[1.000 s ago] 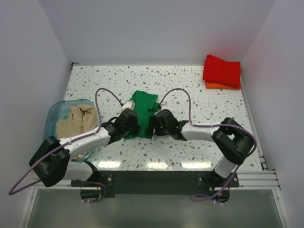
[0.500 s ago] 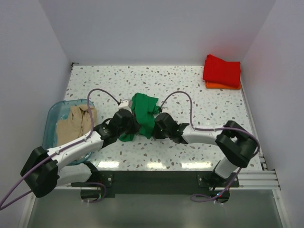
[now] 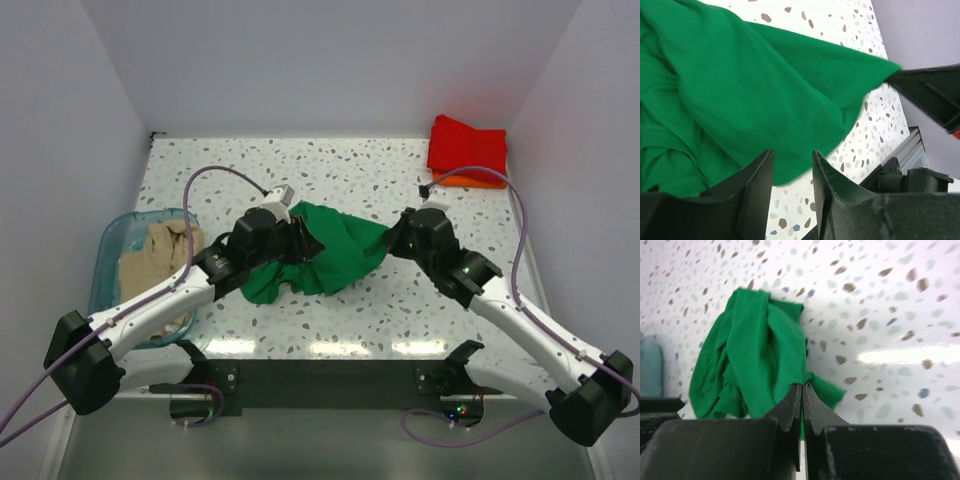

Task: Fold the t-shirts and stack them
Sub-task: Flatten the tshirt out

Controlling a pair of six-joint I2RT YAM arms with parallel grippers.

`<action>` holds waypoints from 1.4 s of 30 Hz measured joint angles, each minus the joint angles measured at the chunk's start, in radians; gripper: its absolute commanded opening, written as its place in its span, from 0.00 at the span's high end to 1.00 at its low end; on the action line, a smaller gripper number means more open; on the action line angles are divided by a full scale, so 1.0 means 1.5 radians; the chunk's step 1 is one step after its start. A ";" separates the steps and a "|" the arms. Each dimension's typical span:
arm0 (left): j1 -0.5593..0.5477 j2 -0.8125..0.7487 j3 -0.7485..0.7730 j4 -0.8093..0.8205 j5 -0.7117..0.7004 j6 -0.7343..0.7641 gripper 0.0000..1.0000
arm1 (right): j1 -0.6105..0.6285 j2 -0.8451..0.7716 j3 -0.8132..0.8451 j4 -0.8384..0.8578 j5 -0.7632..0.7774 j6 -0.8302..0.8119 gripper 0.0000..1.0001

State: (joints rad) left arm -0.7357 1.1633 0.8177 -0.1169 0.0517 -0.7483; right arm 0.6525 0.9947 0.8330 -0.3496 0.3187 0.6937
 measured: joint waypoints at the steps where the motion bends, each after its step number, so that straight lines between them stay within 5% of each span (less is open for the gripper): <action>1: 0.000 0.000 0.001 0.000 -0.002 -0.002 0.58 | -0.006 -0.007 0.016 -0.024 0.016 -0.011 1.00; 12: 0.000 -0.004 -0.093 -0.072 -0.124 -0.079 0.58 | -0.122 0.032 0.152 -0.152 0.140 -0.102 1.00; 19: 0.000 0.022 -0.174 -0.088 -0.161 -0.107 0.38 | -0.196 0.152 0.263 -0.160 0.140 -0.141 1.00; 22: 0.000 0.059 -0.174 -0.074 -0.178 -0.108 0.39 | -0.230 0.202 0.302 -0.158 0.129 -0.153 1.00; 23: 0.000 0.070 -0.173 -0.068 -0.181 -0.108 0.41 | -0.241 0.220 0.313 -0.156 0.122 -0.156 1.00; 28: 0.039 0.150 -0.142 -0.051 -0.190 -0.111 0.86 | -0.314 0.305 0.366 -0.157 0.074 -0.161 1.00; 33: 0.180 0.190 -0.115 -0.032 -0.175 -0.098 0.97 | -0.377 0.387 0.454 -0.174 0.036 -0.160 1.00; 35: 0.224 0.205 -0.089 -0.039 -0.175 -0.094 0.95 | -0.390 0.411 0.487 -0.183 0.027 -0.160 0.98; 36: 0.243 0.212 -0.070 -0.044 -0.174 -0.086 0.91 | -0.394 0.424 0.507 -0.192 0.021 -0.160 0.87; 39: 0.268 0.220 -0.007 -0.064 -0.173 -0.064 0.55 | -0.397 0.441 0.539 -0.196 0.016 -0.159 0.57; 42: 0.272 0.213 0.049 -0.069 -0.173 -0.040 0.40 | -0.397 0.437 0.539 -0.194 0.000 -0.160 0.42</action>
State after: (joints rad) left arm -0.3275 1.4830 0.8913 -0.2211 -0.2085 -0.8082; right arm 0.0566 1.6497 1.6409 -0.6411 0.3183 0.4530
